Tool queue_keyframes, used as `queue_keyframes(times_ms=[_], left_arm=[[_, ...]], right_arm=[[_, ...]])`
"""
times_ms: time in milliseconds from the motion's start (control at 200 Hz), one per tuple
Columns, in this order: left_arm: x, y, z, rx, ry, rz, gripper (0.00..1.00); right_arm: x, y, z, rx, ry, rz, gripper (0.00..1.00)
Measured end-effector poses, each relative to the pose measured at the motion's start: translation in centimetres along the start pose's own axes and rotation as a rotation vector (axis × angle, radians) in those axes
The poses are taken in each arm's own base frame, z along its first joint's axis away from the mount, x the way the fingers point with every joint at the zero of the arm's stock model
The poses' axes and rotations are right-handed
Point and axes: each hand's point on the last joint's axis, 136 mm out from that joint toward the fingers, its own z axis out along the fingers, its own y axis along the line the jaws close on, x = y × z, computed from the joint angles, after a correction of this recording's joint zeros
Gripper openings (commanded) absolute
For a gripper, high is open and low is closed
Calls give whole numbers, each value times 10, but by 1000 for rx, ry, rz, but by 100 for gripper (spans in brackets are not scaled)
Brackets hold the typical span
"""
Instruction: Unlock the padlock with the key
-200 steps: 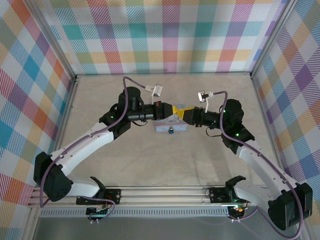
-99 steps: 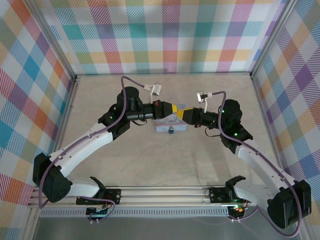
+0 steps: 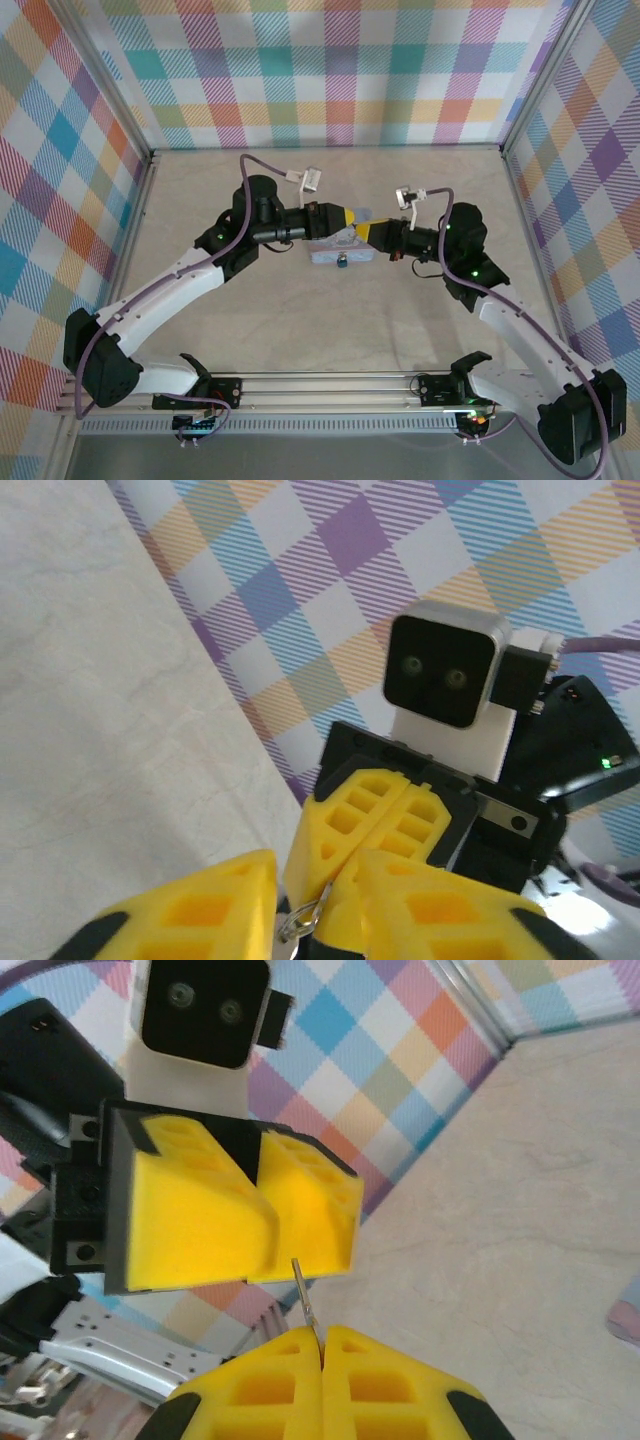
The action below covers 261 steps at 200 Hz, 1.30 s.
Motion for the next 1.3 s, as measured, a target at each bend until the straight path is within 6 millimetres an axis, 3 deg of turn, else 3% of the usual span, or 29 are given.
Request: queue_keyframes(times_ms=[70, 230, 445, 580, 660, 820, 940, 1130, 1305], left_arm=[[-5, 8, -5, -48, -28, -15, 53], [-16, 38, -22, -194, -97, -68, 63], [-23, 84, -42, -367, -156, -180, 66], [-22, 94, -47, -405, -165, -223, 68], [-21, 97, -49, -415, -165, -238, 69], [-25, 102, -53, -424, -177, -262, 64], [-28, 100, -55, -412, -178, -268, 64], [-48, 80, -57, -354, -204, -268, 65], [-72, 52, -60, -254, -248, -235, 67]], right_arm=[[-1, -6, -2, 57, 0, -18, 0], [-19, -20, -10, 232, -23, -108, 0], [-46, -55, -19, 540, -59, -301, 0], [-56, -77, -16, 722, -39, -460, 0], [-61, -81, -11, 788, -27, -589, 0], [-80, -59, 7, 818, -90, -881, 0], [-82, -41, 21, 797, -154, -1075, 0], [-78, -17, 44, 796, -231, -1330, 0], [-79, 15, 50, 808, -336, -1488, 0]])
